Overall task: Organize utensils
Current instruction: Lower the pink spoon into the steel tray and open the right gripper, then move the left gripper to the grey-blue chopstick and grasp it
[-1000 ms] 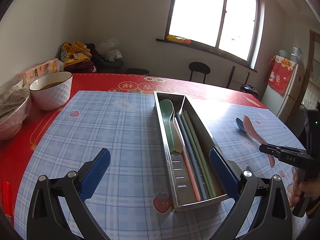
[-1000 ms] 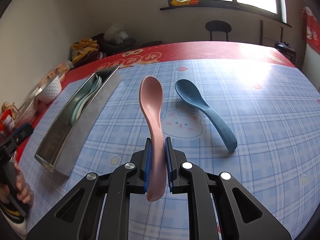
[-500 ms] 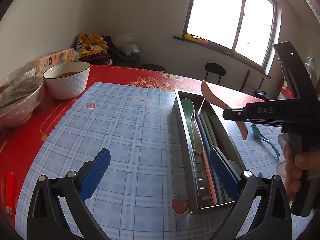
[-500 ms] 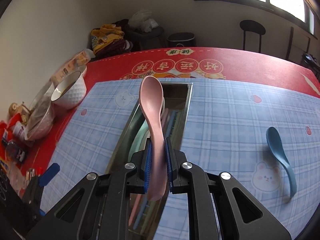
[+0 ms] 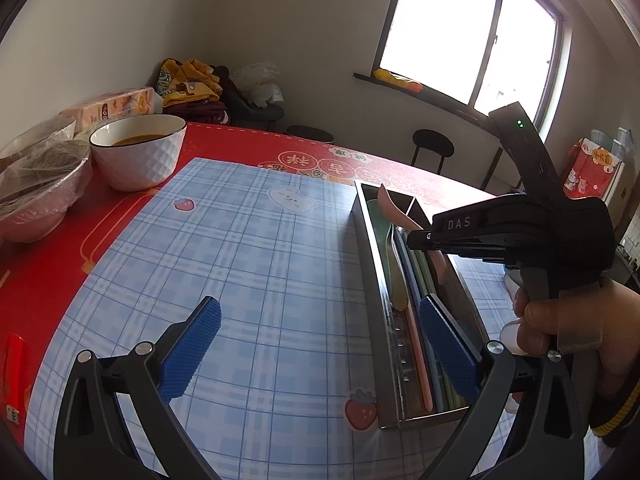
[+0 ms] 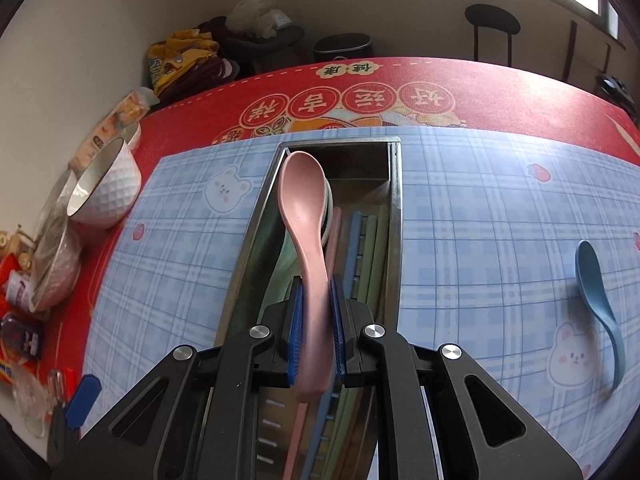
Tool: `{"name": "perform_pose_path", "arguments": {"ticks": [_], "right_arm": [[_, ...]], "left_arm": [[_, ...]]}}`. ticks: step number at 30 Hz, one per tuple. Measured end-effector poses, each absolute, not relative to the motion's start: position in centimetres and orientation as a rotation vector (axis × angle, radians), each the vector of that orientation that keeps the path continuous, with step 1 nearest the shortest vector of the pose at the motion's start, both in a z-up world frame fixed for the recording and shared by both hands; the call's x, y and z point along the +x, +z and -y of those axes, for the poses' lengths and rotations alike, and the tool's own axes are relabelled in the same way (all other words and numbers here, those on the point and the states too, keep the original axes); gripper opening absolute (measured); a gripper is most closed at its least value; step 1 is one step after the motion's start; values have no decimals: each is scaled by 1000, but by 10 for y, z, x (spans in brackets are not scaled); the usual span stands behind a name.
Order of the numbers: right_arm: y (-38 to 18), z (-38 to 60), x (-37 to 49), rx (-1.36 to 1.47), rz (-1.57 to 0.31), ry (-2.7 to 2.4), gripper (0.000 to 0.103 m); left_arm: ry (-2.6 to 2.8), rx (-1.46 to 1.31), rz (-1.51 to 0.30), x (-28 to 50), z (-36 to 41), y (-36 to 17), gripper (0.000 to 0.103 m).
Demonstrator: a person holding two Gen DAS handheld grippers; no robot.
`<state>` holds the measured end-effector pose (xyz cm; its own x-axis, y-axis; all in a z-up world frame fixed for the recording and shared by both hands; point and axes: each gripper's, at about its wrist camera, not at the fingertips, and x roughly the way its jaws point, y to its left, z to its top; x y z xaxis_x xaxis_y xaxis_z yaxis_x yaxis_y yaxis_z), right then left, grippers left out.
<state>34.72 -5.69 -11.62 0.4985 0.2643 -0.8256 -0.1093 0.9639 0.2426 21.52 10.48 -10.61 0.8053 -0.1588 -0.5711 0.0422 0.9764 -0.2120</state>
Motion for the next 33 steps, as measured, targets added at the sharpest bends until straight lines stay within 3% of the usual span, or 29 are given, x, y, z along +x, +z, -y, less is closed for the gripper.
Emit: {"name": "perform_pose_path", "arguments": {"ticks": [13, 16, 18, 33], "right_arm": [[-110, 55, 343, 231, -1026, 310, 18], [-111, 56, 341, 230, -1029, 334, 29], [-108, 59, 339, 244, -1015, 329, 31], [-85, 151, 237, 30, -704, 281, 31]], "left_arm": [[-111, -197, -631, 216, -105, -108, 97], [-113, -194, -631, 216, -104, -108, 97], [-113, -194, -631, 216, -104, -108, 97], [-176, -131, -563, 203, -87, -98, 97]]}}
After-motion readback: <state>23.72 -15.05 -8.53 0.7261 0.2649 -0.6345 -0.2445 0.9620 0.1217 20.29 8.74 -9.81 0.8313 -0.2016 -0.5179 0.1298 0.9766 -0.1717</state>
